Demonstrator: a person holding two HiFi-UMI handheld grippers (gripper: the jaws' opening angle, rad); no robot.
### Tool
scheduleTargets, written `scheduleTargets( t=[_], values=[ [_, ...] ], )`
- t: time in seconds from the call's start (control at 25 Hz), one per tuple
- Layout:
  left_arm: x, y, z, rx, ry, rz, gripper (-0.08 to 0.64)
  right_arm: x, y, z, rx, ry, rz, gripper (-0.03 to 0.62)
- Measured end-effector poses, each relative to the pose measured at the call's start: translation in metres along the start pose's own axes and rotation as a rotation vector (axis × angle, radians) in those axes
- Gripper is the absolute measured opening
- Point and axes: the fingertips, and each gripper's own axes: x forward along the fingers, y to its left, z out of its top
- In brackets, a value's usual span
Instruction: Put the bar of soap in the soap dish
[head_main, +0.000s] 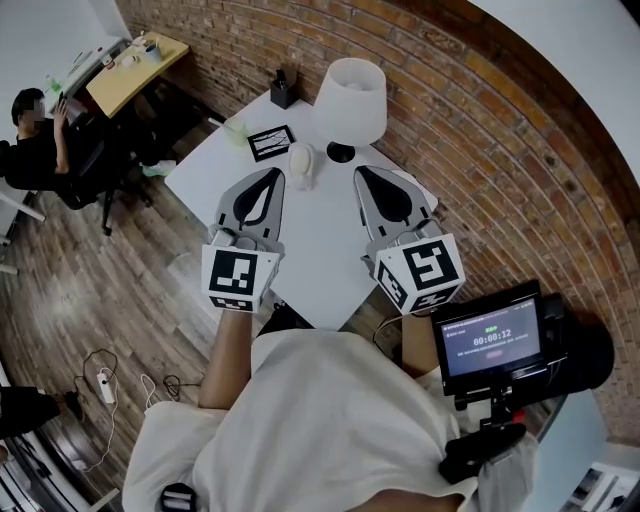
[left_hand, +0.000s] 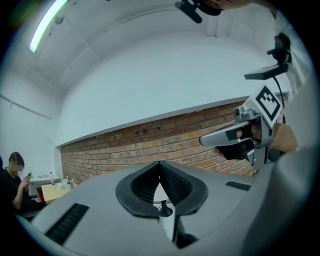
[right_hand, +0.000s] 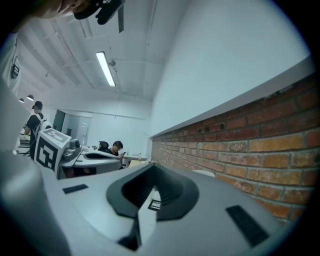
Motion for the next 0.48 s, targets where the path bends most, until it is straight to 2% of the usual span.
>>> scheduleTargets(
  t=[0.48],
  values=[
    [-0.019, 0.001, 0.027, 0.033, -0.049, 0.037, 0.008, -0.007, 0.007, 0.022, -0.025, -0.052, 0.014, 0.005]
  ],
)
